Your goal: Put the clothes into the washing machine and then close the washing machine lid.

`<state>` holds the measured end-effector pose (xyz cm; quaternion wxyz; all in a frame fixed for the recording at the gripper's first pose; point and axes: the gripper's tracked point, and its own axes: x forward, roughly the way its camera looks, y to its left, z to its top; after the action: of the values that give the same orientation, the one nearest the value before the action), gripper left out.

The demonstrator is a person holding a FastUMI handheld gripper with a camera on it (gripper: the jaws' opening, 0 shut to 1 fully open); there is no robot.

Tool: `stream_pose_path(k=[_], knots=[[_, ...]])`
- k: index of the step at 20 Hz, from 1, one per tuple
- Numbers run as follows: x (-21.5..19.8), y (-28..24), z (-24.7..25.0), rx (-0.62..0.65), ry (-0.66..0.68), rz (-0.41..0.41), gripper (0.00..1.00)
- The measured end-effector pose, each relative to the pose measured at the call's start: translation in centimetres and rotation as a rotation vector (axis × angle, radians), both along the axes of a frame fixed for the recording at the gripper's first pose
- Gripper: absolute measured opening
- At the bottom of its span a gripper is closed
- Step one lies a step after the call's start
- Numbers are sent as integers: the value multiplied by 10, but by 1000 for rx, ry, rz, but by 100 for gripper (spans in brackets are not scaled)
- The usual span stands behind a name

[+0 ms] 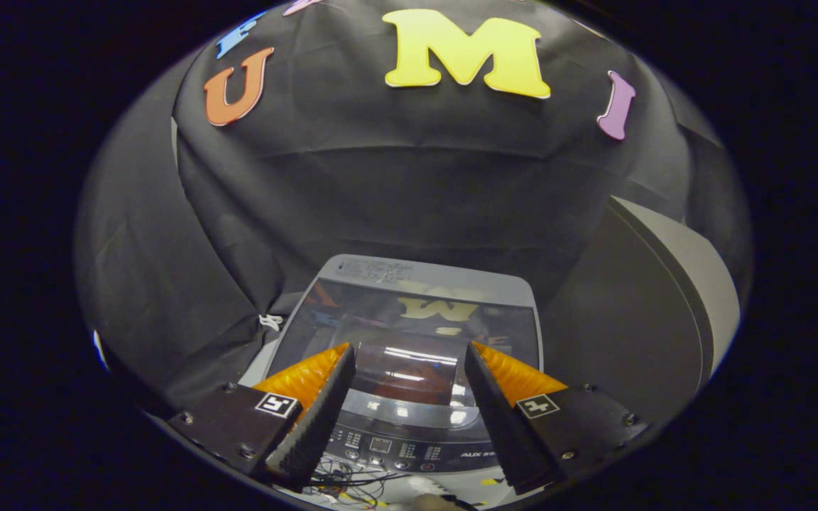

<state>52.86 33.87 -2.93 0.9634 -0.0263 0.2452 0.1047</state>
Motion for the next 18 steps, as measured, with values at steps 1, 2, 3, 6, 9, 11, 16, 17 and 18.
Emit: stream_pose_path(k=[1, 2, 3, 6, 9, 11, 16, 17, 18], knots=[[-5, -2, 6, 9, -9, 3, 97], [-10, -4, 13, 18, -27, 6, 97], [-17, -9, 22, 19, -49, 4, 97], [-46, -17, 60, 46, -139, 25, 97], [-91, -36, 123, 74, -295, 56, 97], [-126, -60, 165, 93, -404, 60, 97], [-193, -140, 228, 154, -591, 13, 98], [-204, -162, 236, 152, -626, -5, 98], [-215, -184, 240, 148, -656, -28, 99]])
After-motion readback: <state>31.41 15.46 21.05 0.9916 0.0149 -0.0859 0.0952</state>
